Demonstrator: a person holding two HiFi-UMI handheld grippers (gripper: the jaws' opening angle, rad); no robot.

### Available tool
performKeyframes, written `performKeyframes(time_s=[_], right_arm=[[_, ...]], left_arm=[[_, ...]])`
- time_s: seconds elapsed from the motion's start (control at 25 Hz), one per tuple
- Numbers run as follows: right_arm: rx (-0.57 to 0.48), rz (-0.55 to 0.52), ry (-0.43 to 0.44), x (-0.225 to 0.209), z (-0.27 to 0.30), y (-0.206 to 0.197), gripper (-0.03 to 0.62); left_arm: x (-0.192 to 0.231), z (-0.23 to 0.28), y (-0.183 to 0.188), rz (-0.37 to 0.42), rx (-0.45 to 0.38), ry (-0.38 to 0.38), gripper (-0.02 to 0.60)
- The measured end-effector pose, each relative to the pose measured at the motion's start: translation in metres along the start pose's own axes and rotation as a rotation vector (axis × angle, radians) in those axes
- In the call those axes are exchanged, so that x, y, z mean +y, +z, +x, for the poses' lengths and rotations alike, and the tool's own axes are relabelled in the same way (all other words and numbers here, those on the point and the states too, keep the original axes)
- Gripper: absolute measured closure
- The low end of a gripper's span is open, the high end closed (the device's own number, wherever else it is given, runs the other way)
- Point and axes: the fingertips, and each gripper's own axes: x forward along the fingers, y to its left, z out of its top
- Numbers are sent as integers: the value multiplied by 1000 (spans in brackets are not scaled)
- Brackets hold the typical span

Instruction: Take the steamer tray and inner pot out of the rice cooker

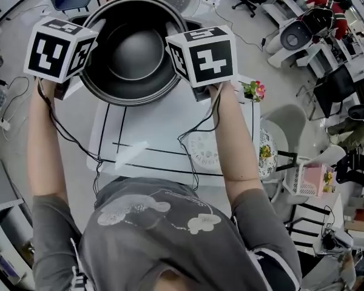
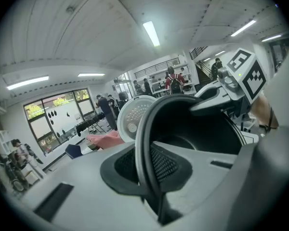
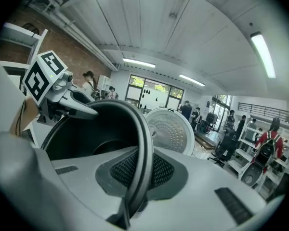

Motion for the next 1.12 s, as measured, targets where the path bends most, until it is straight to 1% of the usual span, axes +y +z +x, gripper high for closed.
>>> performKeyframes(time_s=[0.28, 0.4, 0.52, 0.72, 1.0, 1.12], right_arm=[[-16, -41, 118, 53, -41, -14, 539], [2, -35, 155, 75, -54, -29, 539], [34, -29, 169, 93, -68, -52, 536], [97, -36, 135, 120, -97, -89, 533], [208, 50, 117, 158, -122, -158, 533], [247, 84, 101, 167, -128, -189, 533]], left_arm=[[-33, -68, -38, -62, 49, 89, 546], [-49, -86, -58, -84, 71, 87, 546], [-68, -94, -81, -108, 88, 56, 546], [-103, -103, -115, -153, 102, -18, 545], [-153, -108, -174, -167, 175, -129, 545], [-174, -102, -197, -169, 206, -178, 545]])
